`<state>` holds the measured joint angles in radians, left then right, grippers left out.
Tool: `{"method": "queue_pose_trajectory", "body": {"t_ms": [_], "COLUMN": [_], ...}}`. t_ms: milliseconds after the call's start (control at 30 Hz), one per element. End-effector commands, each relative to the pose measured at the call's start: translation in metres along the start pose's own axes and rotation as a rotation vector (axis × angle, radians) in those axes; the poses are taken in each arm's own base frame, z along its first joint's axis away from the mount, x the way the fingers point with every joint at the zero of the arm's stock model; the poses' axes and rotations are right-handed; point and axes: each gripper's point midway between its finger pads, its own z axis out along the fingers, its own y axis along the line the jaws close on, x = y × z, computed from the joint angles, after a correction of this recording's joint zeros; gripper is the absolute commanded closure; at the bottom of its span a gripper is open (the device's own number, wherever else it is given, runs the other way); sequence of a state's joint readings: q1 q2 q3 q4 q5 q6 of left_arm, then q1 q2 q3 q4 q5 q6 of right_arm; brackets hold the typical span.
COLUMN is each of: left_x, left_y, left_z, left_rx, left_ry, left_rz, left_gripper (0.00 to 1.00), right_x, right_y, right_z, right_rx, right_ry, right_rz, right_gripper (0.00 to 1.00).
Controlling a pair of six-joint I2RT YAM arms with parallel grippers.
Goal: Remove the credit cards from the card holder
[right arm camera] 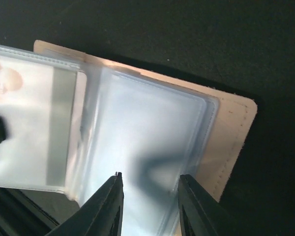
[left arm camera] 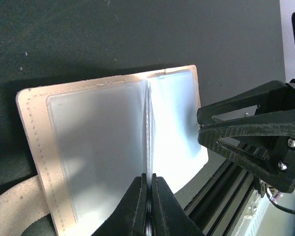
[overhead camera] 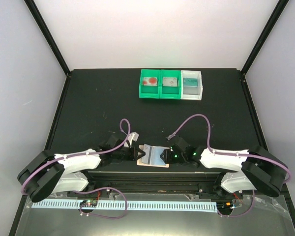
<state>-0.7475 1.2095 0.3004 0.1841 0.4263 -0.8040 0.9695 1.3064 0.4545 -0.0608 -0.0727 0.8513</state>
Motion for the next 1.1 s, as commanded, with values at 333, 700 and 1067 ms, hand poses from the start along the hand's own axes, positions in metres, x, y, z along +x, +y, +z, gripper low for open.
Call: {"method": "queue_pose_trajectory", "body": {"t_ms": [333,700,1067], "left_x": [-0.01,-0.011,-0.009], "left_y": [-0.039,-0.054,-0.051], "left_z": [-0.004,0.0,0.004], "left_rx": [0.122,0.182,0.174], "left_ry": [0.021,0.018,0.022], "left_rz": [0.035,0.019,0.014], "left_gripper": [0.77,0.74,0.84], "right_x": [0.009,-0.005,-0.005], "right_y": [-0.015,0.023,0.062], "right_z": [0.011,-0.009,-0.003], "right_rx": [0.039,-0.15,-0.34], "right_ry": [0.023,-0.035,0.012], "right_rz": [0.03,0.019,0.038], "right_gripper": [0.7,0.7,0.63]}}
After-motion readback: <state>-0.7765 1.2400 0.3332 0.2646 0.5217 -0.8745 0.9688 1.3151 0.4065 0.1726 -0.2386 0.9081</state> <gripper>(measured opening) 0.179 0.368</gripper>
